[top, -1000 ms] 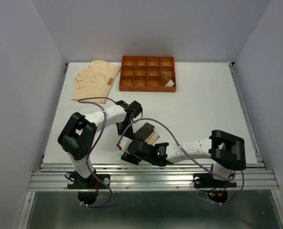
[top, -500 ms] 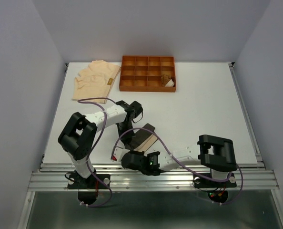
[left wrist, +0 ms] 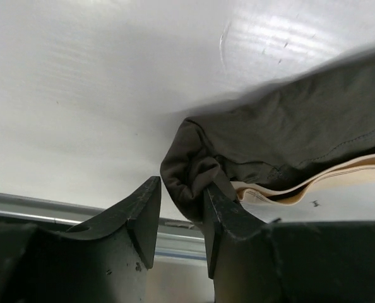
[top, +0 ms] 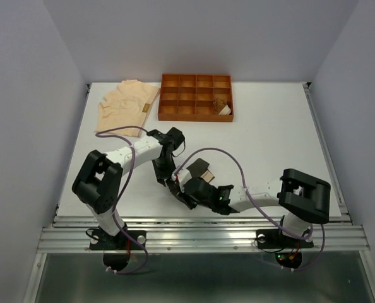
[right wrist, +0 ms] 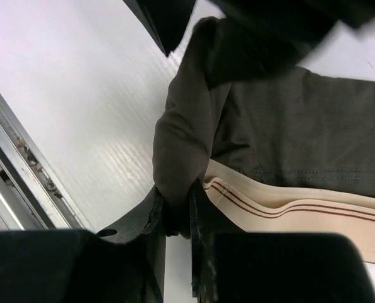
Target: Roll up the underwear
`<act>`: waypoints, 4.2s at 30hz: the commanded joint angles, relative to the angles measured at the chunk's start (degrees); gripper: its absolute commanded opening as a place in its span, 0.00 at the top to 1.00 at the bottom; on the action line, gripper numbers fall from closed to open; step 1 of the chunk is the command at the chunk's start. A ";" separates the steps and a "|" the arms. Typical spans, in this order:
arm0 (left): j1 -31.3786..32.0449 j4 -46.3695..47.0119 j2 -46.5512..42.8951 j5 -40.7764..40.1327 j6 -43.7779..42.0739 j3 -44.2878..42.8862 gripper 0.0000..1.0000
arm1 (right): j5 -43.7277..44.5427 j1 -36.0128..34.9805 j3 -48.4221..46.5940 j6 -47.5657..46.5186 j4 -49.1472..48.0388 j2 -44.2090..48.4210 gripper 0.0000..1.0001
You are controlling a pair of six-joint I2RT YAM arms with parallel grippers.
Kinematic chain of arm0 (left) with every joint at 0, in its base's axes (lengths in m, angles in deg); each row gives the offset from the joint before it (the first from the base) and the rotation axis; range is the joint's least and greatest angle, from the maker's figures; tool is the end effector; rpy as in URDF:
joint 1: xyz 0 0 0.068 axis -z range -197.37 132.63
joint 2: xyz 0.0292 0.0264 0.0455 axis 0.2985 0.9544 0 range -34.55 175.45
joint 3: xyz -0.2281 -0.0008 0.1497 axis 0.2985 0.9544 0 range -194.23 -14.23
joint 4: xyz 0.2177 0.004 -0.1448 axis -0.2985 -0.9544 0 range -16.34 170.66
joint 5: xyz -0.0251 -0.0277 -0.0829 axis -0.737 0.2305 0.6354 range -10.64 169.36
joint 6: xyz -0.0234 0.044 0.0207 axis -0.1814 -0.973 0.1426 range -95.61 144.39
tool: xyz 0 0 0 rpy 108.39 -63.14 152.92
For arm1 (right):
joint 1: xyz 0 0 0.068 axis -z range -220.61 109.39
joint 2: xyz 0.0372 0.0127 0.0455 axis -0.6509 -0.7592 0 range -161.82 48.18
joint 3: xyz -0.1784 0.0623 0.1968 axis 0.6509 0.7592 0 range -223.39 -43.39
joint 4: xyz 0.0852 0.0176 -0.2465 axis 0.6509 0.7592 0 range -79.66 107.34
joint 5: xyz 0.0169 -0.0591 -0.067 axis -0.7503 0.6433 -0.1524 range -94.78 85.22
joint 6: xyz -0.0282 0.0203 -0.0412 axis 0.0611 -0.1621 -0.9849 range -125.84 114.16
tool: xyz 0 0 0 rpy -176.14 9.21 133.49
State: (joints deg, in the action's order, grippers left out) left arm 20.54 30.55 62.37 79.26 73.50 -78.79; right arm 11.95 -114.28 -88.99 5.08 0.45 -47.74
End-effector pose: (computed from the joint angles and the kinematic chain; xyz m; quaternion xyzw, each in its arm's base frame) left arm 0.2408 -0.1875 0.1864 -0.0974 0.9931 -0.0445 0.0481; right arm 0.1032 0.3158 0.1557 -0.4155 0.7987 0.1814 0.3957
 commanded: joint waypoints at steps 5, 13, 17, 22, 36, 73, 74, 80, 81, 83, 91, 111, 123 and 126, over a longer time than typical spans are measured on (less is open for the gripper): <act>-7.23 1.85 -5.69 -4.12 -2.08 -1.37 0.56 | -23.11 11.08 10.97 9.20 -11.37 1.00 0.99; -9.17 8.97 -9.47 -0.61 -4.71 1.45 0.55 | -35.01 21.54 15.46 18.07 -15.95 -0.32 0.99; -9.17 15.64 -12.10 5.36 -7.17 5.21 0.51 | -40.18 24.97 17.12 21.25 -17.70 -2.86 0.98; -7.59 25.49 -14.92 13.62 -8.32 11.90 0.47 | -42.04 27.26 18.01 22.48 -18.50 -5.77 0.98; -6.01 37.36 -9.21 20.31 -5.86 18.94 0.44 | -43.19 27.26 18.89 19.23 -20.43 -7.79 0.92; -3.46 -4.82 -2.36 -7.37 -2.26 1.36 1.00 | -13.67 6.09 -0.27 -12.84 -3.73 9.97 0.23; -3.37 -6.30 -2.01 -7.55 -2.08 0.93 1.00 | -12.79 5.04 -0.71 -13.46 -4.08 9.01 0.23; -3.37 -7.72 0.19 -6.15 -1.82 -0.13 1.00 | -5.23 -0.94 -4.22 -16.71 -5.14 4.78 0.23; -3.37 -7.81 0.37 -6.05 -1.56 -0.13 1.00 | -4.43 -1.65 -4.93 -17.15 -4.88 3.12 0.23; -3.28 -7.90 0.55 -5.62 -0.85 -0.22 1.00 | -1.10 -3.05 -8.17 -18.38 -2.70 1.09 0.23; -3.28 -9.04 1.78 -4.83 -0.41 -1.98 1.00 | 9.54 -7.28 -15.91 -20.77 1.01 -8.57 0.24; -4.16 -6.76 -0.06 -2.54 -0.58 -1.71 0.81 | 17.37 -7.81 -16.19 -16.02 7.16 -16.75 0.94; -13.55 -2.37 -5.43 -7.90 -4.10 -7.86 0.58 | -5.11 -1.05 -8.98 -5.38 0.49 -8.85 0.99; -15.84 -1.49 -6.48 -10.26 -4.28 -10.06 0.57 | -10.66 1.50 -7.66 -4.07 -2.23 -7.53 0.99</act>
State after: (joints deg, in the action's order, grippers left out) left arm 7.30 27.84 59.03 73.49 70.44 -85.35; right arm 12.26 -115.42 -99.09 -3.38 -1.04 -56.17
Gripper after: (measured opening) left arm 0.419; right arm 0.112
